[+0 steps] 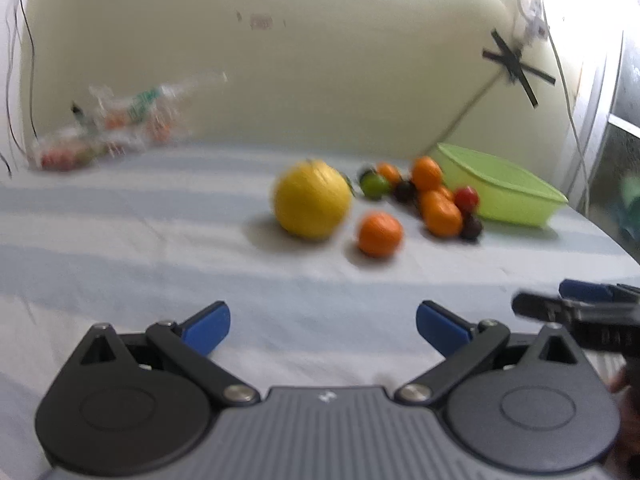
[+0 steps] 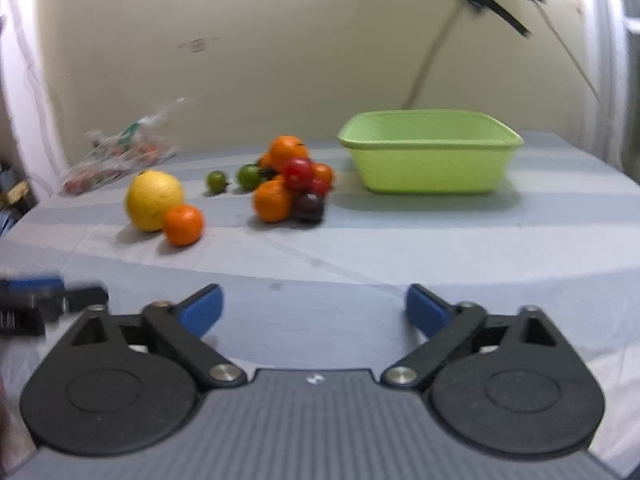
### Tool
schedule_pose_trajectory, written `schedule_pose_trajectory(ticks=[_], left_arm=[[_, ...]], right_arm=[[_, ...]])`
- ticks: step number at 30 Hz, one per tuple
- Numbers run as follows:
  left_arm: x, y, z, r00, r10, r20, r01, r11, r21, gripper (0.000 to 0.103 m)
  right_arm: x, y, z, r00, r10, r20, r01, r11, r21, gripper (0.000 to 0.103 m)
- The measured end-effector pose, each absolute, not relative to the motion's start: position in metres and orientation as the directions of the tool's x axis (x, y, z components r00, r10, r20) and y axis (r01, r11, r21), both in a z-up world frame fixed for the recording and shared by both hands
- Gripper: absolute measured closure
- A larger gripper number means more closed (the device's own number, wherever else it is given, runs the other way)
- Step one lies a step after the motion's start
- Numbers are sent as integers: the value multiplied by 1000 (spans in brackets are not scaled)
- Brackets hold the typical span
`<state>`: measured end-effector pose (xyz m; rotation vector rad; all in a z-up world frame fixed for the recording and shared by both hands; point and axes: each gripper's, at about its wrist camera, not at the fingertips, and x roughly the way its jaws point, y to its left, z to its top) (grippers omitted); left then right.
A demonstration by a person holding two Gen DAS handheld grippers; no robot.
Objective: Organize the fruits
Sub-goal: 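Reach the left gripper to the large yellow citrus and grasp it, then carry the yellow citrus into the green basket and open the left gripper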
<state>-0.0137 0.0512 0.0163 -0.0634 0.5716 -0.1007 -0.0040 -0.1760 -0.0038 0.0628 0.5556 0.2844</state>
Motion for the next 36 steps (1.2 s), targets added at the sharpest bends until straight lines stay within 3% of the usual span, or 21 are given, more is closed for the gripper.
schedule_pose_trajectory(ticks=[4,8,15,17,19,21,22,23,24,26,30,36], left_arm=[[4,66,38,868,-115,-483,106,993,-46,5],[32,81,44,831,-213,-514,163,977,-141,10],[87,108,26,734,-379,-564,171,906,-386,14],[98,109,25,730,-378,-569,174,909,-380,14],[110,109,22,715,-372,-591,163,912,-377,20],[119,108,17,694,-392,-604,180,906,-383,39],[121,108,15,682,-422,-597,194,892,-409,40],[120,108,16,690,-407,-598,182,898,-401,41],[120,106,18,691,-397,-604,177,903,-391,42],[116,102,27,698,-393,-599,174,904,-391,42],[115,69,61,731,-418,-540,246,899,-363,42],[153,-25,90,719,-495,-487,384,868,-316,42]], right_arm=[[1,-153,0,788,349,-507,-378,925,49,29],[17,-131,7,760,415,-500,-465,885,26,39],[61,-87,23,666,558,-496,-635,772,16,38],[71,-73,22,645,578,-500,-671,741,-10,35],[81,-58,21,634,589,-501,-696,718,-37,25],[94,-45,17,629,584,-513,-702,710,-53,25],[100,-39,14,617,587,-525,-710,703,-48,28],[104,-35,11,597,597,-536,-721,692,-33,36],[105,-33,10,609,589,-532,-713,700,-42,37],[104,-36,14,604,593,-533,-711,703,-24,38],[87,-63,34,673,587,-451,-681,729,-69,38],[100,-138,63,806,453,-380,-532,836,-133,38]])
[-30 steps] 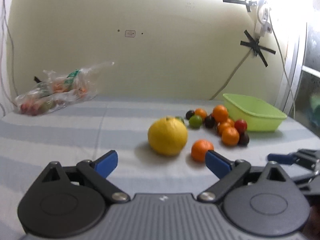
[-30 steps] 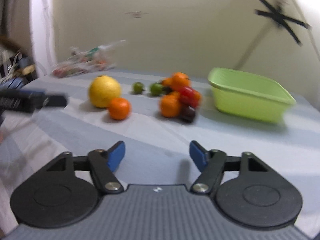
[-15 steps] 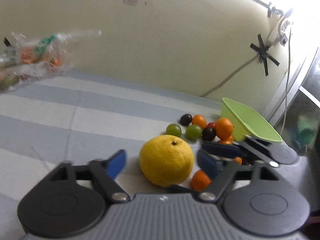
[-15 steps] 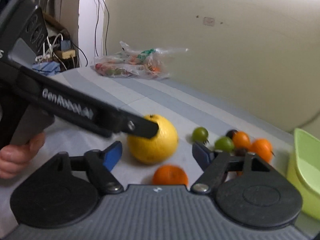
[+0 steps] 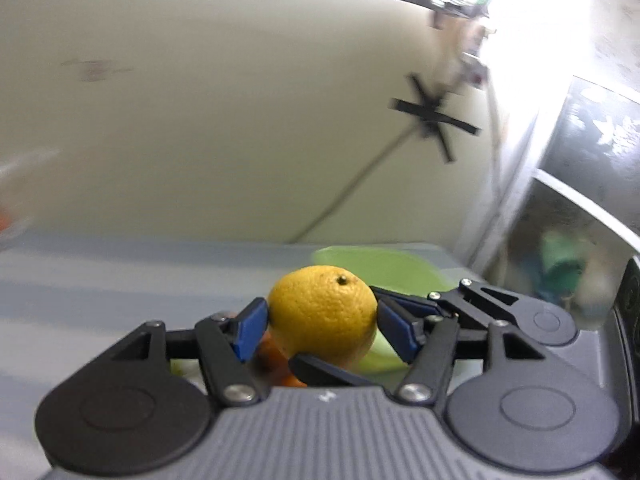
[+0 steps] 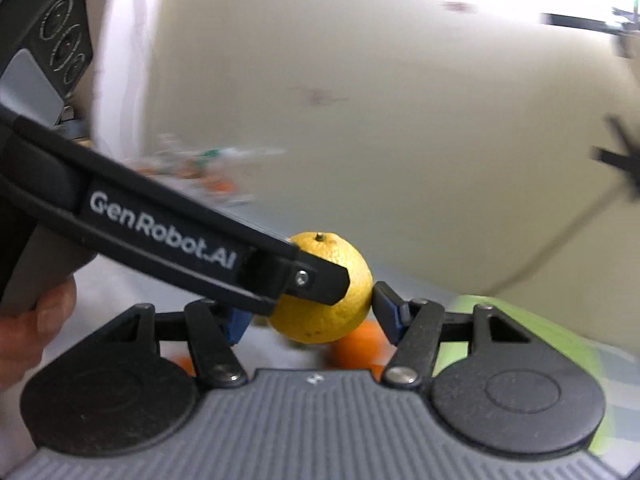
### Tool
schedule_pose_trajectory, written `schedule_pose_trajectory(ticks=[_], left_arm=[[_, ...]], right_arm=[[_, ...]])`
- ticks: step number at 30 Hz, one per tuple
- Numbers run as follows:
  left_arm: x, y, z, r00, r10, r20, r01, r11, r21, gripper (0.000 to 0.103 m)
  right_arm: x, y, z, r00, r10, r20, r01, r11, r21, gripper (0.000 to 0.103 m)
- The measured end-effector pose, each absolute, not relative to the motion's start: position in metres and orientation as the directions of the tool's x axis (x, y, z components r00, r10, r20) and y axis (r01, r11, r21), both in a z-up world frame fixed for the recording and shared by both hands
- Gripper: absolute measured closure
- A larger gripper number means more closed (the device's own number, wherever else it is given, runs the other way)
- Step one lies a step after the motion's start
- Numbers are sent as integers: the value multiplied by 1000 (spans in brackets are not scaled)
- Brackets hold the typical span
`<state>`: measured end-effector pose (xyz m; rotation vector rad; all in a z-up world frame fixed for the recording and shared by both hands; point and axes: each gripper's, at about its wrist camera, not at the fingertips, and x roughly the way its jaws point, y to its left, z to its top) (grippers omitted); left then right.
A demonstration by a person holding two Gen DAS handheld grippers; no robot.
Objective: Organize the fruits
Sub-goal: 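Carry the yellow citrus into the green basket and open the left gripper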
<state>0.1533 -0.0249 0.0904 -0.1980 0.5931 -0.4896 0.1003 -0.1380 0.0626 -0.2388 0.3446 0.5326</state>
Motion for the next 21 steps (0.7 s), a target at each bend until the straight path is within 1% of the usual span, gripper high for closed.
schedule_pose_trajectory(ticks=[4,8,10,11,12,13,14,16,19,21], left_arm=[[184,-86,86,664,-560,-495,447,829,-337,42],[204,-128,66,627,-567,-535,452,823,-343,44],[208,-142,58,614,-553,-563,450,831,-326,40],[206,-146,56,609,-545,-576,449,836,-315,37],[203,-150,55,611,-539,-580,449,839,-307,33],[195,-148,57,618,-544,-567,459,836,-302,31],[190,-147,63,631,-546,-551,467,835,-292,29],[179,-141,77,661,-542,-519,474,838,-272,28],[151,-118,96,689,-568,-450,491,823,-288,28],[125,-95,102,710,-574,-407,496,819,-289,27]], right_arm=[[119,-202,64,850,350,-393,-421,900,-110,38],[139,-246,51,858,273,-435,-336,939,-72,37],[148,-255,40,851,245,-464,-313,947,-76,37],[150,-259,36,845,235,-481,-308,948,-77,37],[149,-264,33,850,226,-475,-296,952,-77,34],[144,-266,32,867,219,-447,-281,957,-76,29],[138,-273,34,879,219,-424,-273,959,-71,20],[127,-280,40,901,230,-367,-260,965,-34,20],[112,-286,51,914,251,-319,-249,967,49,22],[99,-286,55,919,269,-288,-251,963,98,29]])
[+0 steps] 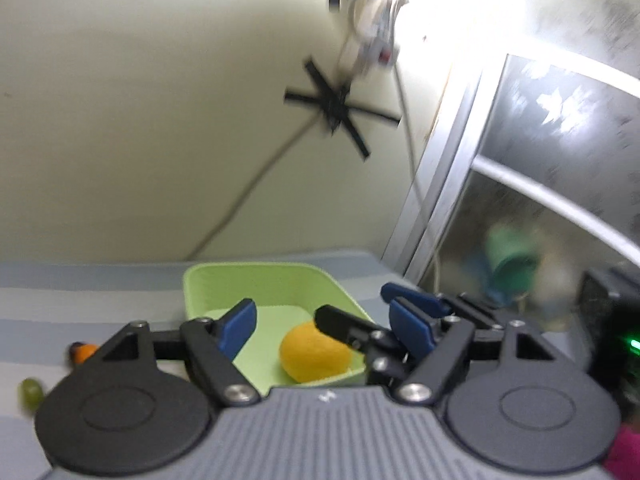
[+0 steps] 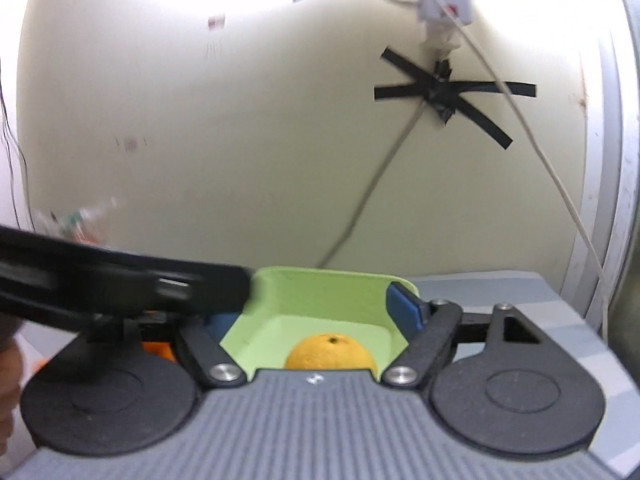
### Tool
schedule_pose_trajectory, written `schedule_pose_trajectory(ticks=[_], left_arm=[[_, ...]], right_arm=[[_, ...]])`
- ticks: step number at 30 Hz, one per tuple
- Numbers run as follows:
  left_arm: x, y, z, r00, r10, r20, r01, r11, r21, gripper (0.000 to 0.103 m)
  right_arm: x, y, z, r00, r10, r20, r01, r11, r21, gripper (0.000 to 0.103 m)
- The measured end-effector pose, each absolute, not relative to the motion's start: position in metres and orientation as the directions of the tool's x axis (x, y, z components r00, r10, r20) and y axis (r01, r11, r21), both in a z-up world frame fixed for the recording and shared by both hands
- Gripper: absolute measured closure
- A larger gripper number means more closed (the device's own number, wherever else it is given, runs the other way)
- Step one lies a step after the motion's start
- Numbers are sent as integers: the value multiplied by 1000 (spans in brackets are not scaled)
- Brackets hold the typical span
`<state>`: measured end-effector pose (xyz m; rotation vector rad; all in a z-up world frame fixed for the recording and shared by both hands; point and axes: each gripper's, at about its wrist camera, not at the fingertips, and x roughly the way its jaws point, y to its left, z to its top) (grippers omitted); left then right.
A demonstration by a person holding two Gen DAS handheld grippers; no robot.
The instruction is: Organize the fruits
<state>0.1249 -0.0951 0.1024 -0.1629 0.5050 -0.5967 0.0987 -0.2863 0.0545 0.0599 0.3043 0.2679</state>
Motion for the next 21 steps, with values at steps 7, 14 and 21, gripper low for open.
schedule_pose_trajectory(ticks=[7,14,21], left_arm=[[41,-9,88,800,-480,-361,410,876,-255,27],[-3,44,56,877,-298,-377,250,953,-173,25],[-5,69,32,889,-250,-384,171,958,-229,19]], right_arm=[[55,-251,45,920,296,-257,-261,952,162,34],[47,-205,28,875,353,-331,-276,925,260,34],[39,-173,13,838,385,-385,-312,919,240,34]])
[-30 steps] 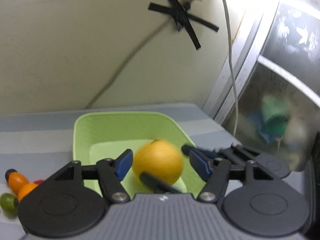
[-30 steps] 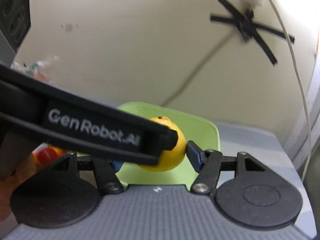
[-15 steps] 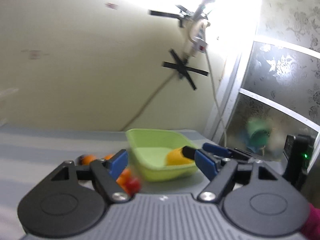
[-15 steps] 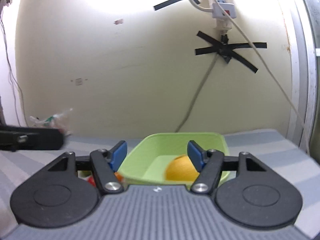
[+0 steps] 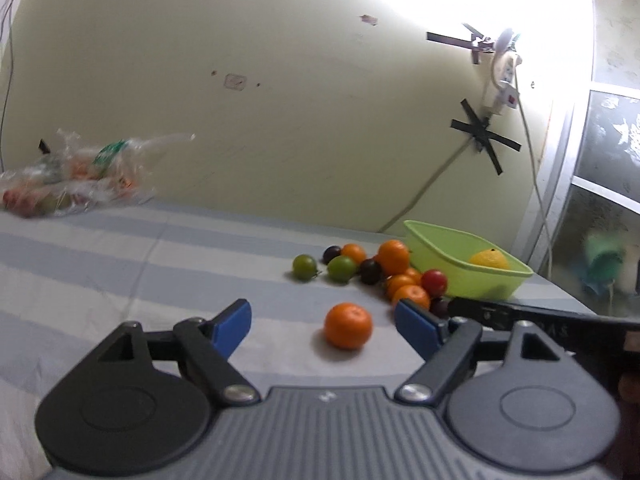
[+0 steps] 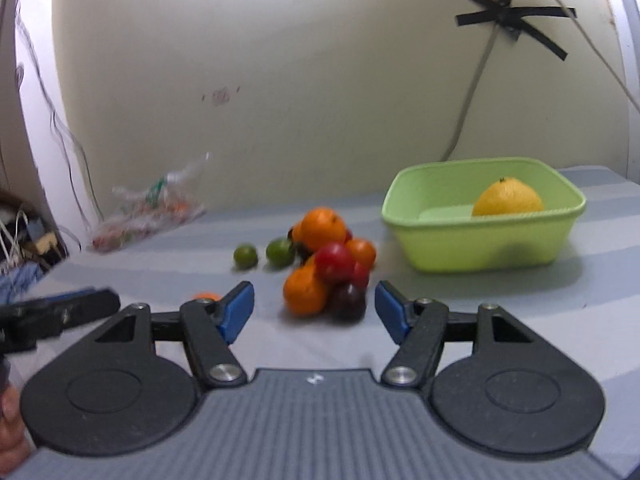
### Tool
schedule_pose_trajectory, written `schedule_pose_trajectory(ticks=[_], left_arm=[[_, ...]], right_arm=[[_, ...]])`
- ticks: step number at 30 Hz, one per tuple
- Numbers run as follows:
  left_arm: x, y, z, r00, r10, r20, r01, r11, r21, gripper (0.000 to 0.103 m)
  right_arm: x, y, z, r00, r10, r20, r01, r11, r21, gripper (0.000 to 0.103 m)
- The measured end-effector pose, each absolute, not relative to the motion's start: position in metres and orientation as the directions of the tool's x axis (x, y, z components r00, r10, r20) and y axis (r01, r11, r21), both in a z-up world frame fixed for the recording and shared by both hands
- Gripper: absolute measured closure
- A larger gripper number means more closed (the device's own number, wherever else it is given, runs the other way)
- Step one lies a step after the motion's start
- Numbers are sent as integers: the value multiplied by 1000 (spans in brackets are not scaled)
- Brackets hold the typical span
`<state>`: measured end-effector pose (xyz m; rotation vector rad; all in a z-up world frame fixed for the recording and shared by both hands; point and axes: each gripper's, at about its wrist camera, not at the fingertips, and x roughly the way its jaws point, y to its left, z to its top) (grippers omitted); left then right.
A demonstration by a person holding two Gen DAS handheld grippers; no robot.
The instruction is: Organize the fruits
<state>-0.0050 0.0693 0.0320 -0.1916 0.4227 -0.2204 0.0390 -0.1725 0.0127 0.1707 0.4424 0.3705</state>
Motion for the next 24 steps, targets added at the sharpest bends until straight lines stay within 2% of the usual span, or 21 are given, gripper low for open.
schedule_pose_trajectory(ticks=[5,24], left_arm=[[-9,67,29,896,-249,-367,180,961,-212,15],[-6,65,24,906,-219,-361,156,968,-195,17]], right_arm=[[40,-169,14,842,386,-378,-324,921,217,34],[44,-173,11,832,423,-360,-350,902,253,33]])
